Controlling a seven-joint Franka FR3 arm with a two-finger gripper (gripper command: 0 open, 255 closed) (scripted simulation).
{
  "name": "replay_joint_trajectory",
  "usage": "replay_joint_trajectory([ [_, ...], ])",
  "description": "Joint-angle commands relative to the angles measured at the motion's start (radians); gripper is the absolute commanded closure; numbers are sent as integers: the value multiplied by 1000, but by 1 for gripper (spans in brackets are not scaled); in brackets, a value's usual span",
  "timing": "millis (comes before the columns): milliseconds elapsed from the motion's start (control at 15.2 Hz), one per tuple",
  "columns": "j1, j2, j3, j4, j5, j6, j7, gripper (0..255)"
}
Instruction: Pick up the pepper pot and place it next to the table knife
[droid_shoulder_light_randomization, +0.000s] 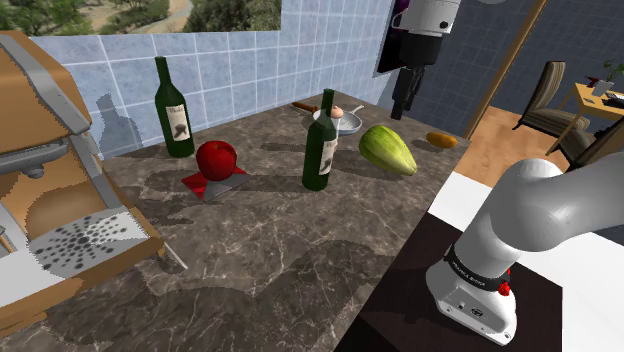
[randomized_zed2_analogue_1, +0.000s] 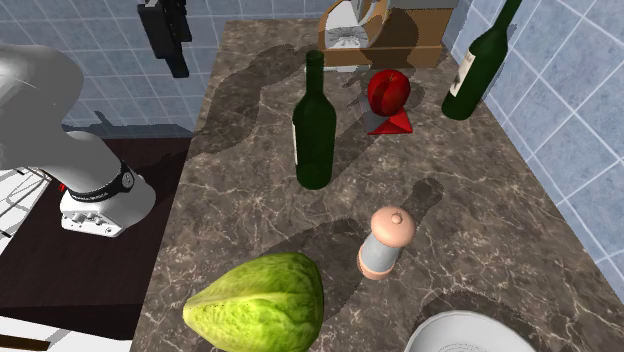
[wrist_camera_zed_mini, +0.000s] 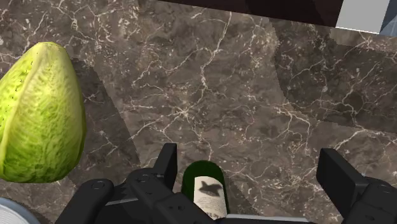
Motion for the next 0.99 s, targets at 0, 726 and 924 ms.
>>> replay_joint_trajectory([
  [0,0,0,0,0,0,0,0,0],
  [726,-40,423,-83,220,-72,166,-97,0],
  [924,-49,541,-102,305,-80,189,-121,0],
])
